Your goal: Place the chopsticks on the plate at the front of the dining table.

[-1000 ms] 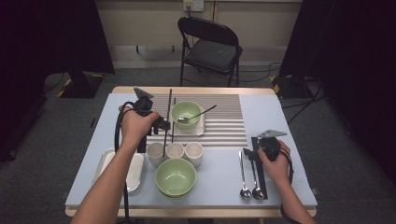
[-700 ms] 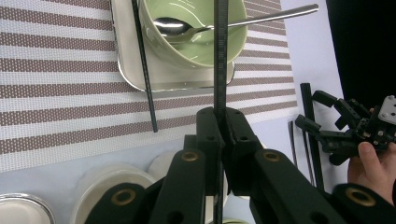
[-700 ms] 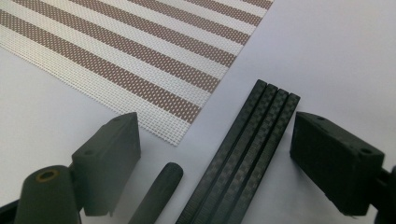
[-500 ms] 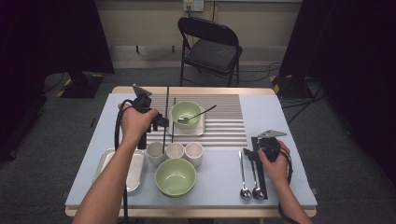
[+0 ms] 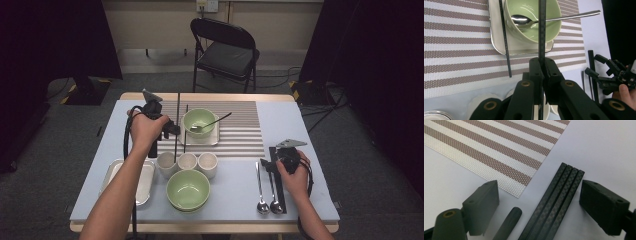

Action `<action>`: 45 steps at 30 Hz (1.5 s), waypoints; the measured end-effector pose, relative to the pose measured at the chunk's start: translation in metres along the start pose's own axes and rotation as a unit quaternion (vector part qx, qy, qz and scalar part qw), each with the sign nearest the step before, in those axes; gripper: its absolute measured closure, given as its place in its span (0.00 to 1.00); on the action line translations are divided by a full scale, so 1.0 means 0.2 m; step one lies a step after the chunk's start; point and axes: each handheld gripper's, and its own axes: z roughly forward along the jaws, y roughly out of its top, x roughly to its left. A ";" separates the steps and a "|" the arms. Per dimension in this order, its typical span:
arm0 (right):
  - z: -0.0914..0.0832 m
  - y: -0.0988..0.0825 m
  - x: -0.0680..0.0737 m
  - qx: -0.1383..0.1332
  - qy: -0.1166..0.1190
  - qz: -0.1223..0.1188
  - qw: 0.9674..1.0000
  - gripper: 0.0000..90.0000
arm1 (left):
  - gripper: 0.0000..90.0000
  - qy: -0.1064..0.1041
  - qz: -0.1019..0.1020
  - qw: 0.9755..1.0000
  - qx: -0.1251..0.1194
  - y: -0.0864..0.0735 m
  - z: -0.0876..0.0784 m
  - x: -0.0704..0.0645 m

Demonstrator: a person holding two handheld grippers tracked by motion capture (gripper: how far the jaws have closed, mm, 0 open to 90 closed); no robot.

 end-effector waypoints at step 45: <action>0.00 0.00 0.00 -0.001 -0.001 -0.001 1.000 0.17 | 0.96 0.009 -0.004 1.000 0.012 0.13 0.12 -0.02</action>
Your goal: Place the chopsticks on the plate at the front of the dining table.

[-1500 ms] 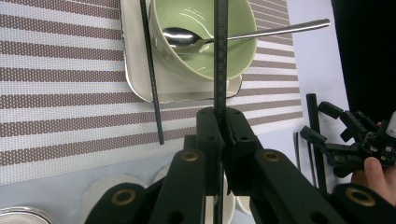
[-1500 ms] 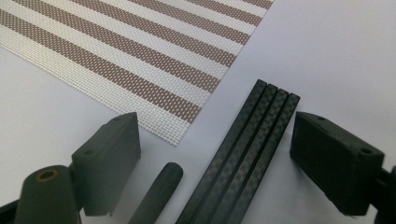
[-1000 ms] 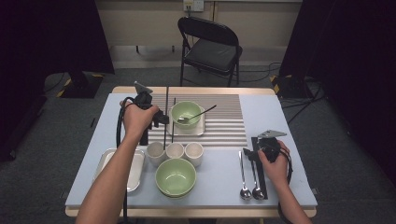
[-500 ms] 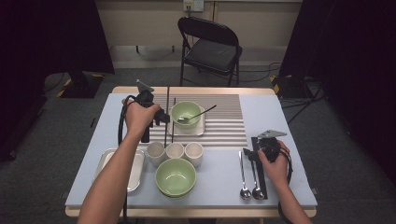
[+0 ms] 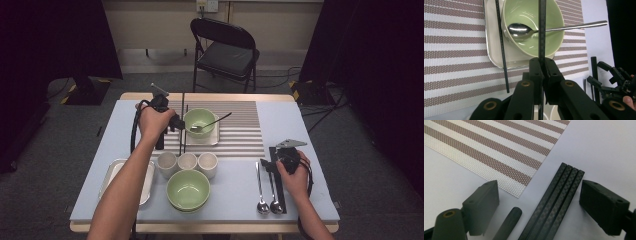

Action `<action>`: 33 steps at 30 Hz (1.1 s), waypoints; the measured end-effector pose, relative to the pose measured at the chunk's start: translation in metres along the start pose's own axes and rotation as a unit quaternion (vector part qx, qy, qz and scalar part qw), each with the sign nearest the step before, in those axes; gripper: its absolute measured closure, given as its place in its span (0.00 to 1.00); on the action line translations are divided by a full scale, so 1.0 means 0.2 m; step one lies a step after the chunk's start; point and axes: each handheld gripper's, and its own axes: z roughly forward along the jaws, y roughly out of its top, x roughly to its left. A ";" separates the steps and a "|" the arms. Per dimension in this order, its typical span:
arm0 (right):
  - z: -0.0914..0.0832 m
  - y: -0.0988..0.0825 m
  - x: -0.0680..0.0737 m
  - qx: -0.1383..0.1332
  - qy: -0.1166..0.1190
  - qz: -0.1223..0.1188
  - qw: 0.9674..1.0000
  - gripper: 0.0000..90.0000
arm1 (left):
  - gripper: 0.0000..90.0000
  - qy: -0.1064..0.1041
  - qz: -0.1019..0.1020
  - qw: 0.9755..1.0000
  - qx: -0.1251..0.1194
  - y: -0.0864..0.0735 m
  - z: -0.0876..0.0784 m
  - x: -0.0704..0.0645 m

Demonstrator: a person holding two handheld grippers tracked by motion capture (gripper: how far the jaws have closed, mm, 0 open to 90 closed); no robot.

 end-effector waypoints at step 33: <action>0.00 0.00 0.00 0.000 0.000 0.001 1.000 0.17 | 0.96 0.008 -0.008 1.000 -0.014 0.07 0.08 0.04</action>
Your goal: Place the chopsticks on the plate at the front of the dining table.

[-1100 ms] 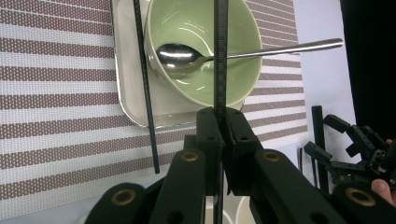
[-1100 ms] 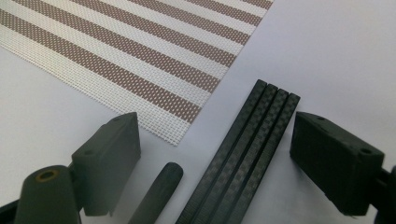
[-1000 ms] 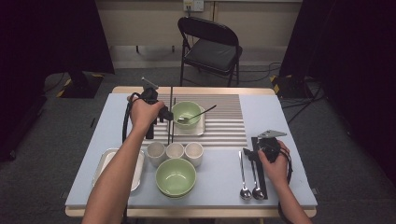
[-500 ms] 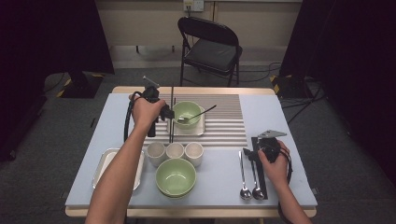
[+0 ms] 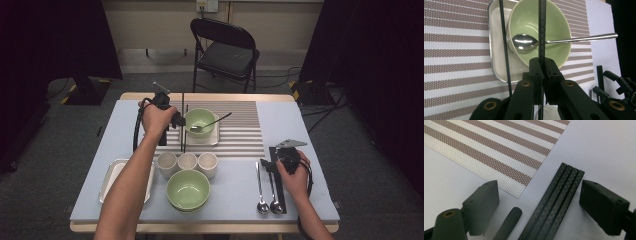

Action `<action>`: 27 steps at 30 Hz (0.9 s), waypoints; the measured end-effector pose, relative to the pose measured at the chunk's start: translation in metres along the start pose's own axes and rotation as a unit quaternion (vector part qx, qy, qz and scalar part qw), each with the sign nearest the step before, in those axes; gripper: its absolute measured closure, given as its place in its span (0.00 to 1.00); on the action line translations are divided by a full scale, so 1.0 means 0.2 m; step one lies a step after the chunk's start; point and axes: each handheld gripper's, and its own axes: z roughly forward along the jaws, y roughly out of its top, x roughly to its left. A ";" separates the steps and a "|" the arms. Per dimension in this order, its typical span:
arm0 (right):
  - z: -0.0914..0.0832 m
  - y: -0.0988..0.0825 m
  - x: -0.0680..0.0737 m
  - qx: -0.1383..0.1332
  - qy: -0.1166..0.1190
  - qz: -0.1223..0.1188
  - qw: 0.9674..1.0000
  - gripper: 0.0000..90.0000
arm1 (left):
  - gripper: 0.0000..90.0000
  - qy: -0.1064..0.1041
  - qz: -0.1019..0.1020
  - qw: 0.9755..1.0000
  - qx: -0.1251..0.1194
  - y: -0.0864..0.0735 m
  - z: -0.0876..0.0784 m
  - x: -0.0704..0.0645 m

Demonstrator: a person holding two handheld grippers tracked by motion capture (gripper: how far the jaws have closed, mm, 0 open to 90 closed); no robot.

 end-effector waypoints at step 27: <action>0.00 0.00 0.00 0.001 0.001 -0.001 1.000 0.17 | 0.96 0.023 -0.016 1.000 -0.011 0.00 0.08 0.11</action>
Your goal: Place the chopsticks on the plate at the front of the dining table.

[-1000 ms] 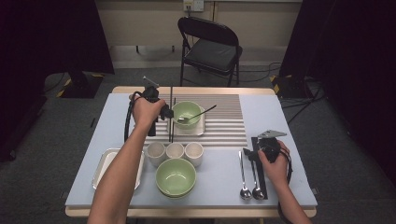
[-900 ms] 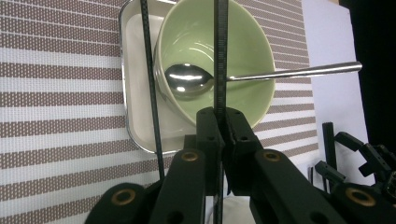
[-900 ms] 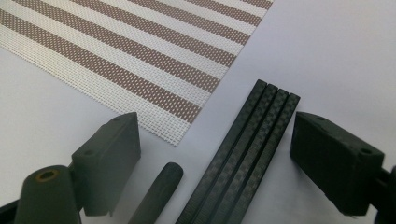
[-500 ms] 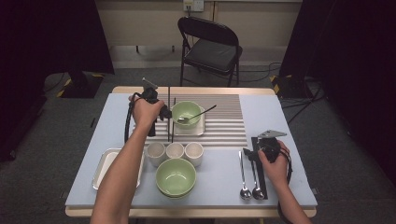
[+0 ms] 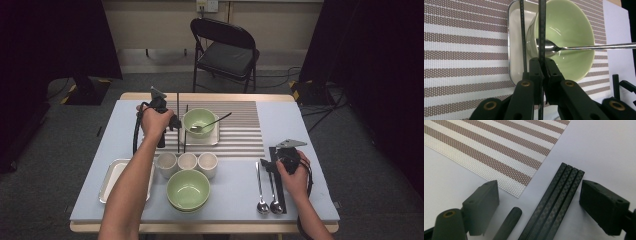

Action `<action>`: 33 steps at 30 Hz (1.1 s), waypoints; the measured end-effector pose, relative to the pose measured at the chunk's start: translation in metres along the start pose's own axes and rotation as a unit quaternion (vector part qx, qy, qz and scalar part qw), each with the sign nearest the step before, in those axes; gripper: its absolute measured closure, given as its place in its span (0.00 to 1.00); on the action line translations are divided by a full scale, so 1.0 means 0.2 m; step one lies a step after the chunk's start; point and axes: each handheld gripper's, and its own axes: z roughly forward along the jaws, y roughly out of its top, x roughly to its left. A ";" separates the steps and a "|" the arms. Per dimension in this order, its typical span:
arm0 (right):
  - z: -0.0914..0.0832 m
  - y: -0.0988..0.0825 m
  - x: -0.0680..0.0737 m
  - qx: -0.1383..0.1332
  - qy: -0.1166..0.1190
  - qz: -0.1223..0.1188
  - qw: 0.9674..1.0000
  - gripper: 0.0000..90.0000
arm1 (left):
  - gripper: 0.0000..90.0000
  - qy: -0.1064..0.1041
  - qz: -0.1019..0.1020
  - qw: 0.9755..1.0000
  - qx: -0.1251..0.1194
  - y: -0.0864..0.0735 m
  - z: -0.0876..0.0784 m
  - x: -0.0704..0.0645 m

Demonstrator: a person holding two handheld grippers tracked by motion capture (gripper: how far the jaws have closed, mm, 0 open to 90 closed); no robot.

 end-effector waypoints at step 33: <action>0.00 0.00 0.00 0.000 0.000 0.001 1.000 0.17 | 0.96 0.021 -0.002 1.000 0.005 0.00 0.10 0.05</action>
